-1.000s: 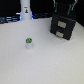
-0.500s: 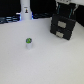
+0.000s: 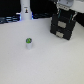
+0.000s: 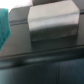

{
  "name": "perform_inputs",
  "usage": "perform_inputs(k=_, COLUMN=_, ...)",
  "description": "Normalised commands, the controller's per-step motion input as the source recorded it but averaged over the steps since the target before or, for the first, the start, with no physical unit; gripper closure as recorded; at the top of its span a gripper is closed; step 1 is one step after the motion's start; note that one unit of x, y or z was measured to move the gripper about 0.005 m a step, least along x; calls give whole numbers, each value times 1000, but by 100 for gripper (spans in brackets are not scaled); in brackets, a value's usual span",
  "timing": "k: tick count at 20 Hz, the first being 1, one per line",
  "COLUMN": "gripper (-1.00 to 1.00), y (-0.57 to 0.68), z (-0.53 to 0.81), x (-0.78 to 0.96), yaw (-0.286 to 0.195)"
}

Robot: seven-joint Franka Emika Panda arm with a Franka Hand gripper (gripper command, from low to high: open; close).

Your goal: Open the kcup holder, insert the kcup into the holder, and close the kcup holder

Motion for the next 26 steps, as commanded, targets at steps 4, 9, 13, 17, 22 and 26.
perform_inputs(k=4, gripper=-100, y=110, z=-442, x=-205, yaw=5)
perform_inputs(k=9, gripper=-100, y=29, z=-392, x=-257, yaw=12)
perform_inputs(k=13, gripper=-100, y=25, z=-267, x=-237, yaw=12)
perform_inputs(k=17, gripper=100, y=0, z=-37, x=-69, yaw=-4)
perform_inputs(k=22, gripper=100, y=-9, z=-13, x=12, yaw=-2)
perform_inputs(k=26, gripper=100, y=-6, z=-12, x=27, yaw=0)
